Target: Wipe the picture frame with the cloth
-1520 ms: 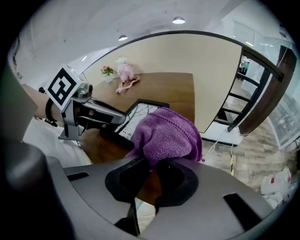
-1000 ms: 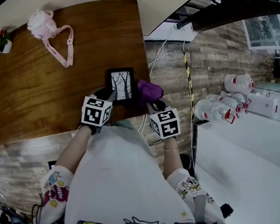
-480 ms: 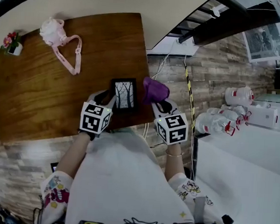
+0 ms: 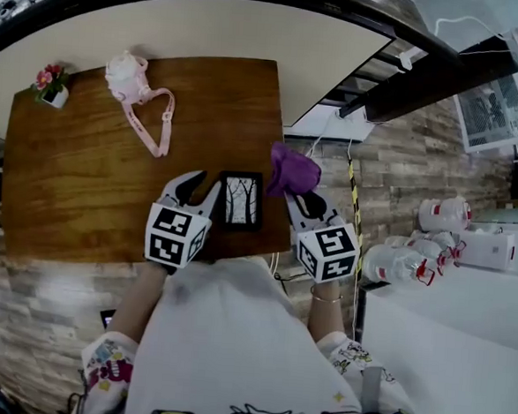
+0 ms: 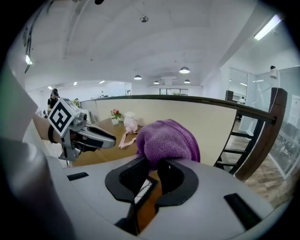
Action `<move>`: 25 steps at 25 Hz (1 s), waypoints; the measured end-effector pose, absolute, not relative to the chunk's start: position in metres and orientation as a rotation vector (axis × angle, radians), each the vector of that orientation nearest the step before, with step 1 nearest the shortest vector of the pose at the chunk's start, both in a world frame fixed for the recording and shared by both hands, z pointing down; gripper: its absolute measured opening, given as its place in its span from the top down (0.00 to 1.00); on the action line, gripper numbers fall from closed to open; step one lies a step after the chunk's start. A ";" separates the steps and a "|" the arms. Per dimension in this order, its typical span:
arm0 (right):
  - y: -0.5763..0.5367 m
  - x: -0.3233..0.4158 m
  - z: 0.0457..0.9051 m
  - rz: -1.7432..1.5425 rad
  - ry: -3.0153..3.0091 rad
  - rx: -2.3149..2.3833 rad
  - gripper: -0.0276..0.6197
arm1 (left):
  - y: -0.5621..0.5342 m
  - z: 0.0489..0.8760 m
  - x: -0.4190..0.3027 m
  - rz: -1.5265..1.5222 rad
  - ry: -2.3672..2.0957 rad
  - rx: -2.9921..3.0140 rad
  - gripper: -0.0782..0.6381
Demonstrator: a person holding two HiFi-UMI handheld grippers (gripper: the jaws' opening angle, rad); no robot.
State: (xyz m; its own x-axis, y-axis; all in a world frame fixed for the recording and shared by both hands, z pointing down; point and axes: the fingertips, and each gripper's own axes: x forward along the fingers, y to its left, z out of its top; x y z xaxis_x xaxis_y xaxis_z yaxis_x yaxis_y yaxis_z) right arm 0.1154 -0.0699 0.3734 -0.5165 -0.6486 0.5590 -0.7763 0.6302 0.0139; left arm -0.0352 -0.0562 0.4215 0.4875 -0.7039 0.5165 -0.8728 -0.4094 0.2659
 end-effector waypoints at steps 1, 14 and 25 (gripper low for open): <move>-0.073 0.111 0.366 0.310 -2.354 1.117 0.89 | -0.058 0.413 -0.040 0.429 -1.319 2.239 0.74; -0.092 0.065 0.316 0.175 -2.568 1.056 0.89 | -0.052 0.331 -0.096 0.228 -1.514 2.270 0.80; -0.088 0.063 0.317 0.240 -2.633 1.087 0.89 | -0.036 0.323 -0.110 0.218 -1.568 2.271 0.88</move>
